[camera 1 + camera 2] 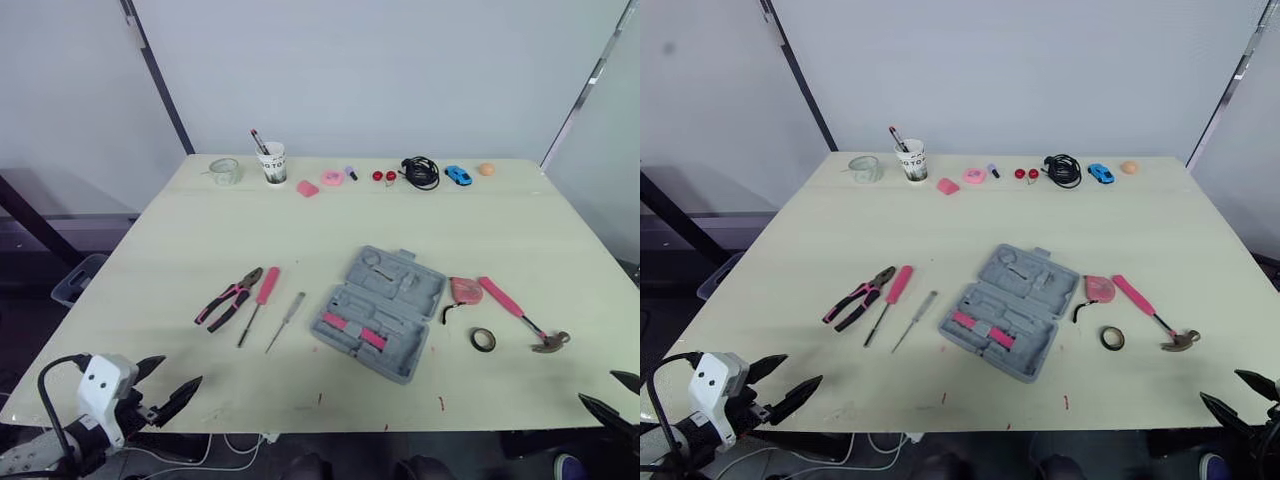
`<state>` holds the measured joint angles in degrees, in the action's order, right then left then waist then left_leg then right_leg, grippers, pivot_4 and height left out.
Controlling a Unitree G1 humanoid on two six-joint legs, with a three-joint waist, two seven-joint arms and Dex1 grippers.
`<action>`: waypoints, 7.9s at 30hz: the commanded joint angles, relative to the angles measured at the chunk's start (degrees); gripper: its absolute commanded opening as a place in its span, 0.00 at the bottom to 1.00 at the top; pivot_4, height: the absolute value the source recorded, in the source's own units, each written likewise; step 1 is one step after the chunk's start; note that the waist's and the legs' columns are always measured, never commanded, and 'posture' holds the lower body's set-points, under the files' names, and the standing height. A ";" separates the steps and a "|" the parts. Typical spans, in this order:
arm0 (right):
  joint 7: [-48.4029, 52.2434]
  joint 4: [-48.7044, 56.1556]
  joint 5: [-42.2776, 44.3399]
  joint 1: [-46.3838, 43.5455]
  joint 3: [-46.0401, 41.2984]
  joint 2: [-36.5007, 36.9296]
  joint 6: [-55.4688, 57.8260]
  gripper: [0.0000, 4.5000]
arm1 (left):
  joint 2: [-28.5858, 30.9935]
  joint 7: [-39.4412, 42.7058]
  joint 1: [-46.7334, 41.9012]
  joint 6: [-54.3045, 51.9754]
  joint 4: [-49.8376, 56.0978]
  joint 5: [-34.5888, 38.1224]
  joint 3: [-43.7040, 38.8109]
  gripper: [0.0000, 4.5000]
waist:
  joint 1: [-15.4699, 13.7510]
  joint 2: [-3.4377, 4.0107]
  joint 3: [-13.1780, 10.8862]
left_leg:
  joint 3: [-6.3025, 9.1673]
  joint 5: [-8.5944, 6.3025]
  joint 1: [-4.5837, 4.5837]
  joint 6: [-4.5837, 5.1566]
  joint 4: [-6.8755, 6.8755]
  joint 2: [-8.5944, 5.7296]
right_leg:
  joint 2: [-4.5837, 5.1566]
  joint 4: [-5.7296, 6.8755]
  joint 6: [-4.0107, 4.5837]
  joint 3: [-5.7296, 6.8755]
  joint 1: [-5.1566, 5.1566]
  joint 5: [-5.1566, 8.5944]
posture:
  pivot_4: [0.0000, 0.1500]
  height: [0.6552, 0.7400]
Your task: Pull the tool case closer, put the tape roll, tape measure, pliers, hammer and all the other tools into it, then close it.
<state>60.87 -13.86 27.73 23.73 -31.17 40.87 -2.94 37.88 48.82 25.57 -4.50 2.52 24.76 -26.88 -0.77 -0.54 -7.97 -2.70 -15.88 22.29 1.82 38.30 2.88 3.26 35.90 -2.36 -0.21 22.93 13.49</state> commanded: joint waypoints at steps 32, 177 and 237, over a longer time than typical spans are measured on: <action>-13.24 25.77 -1.92 -8.83 12.88 -4.45 12.26 1.00 | 4.80 17.86 -43.32 1.74 -29.30 -6.15 15.91 0.98 | -0.08 -0.20 0.12 | -0.10 0.02 0.16 0.01 0.00 -0.18 | -0.38 0.12 0.06 0.00 0.13 -0.07 | 1.00 1.00; -5.84 23.18 -16.20 -29.55 42.76 -4.37 35.10 0.00 | -6.45 39.86 -51.01 -1.00 -35.73 -21.28 42.41 0.02 | 1.36 -0.55 0.18 | 0.05 0.06 0.26 0.08 0.50 -0.51 | -0.51 0.81 -0.47 -0.38 0.20 -0.31 | 1.00 1.00; -7.57 23.24 -15.41 -24.91 37.44 -1.24 29.27 0.00 | -2.33 35.25 -46.09 1.91 -31.06 -17.39 38.67 0.02 | 1.46 -0.55 0.18 | 0.03 0.06 0.20 0.09 0.49 -0.44 | -0.51 0.81 -0.26 -0.50 0.22 -0.18 | 1.00 1.00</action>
<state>53.41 6.94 10.88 -1.77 9.16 39.14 27.77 33.93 84.89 -21.80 -2.17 -29.83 7.15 13.46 0.69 -1.09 -7.79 -2.66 -15.82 22.49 1.90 38.80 2.45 2.75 36.71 -2.62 -0.71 23.15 13.31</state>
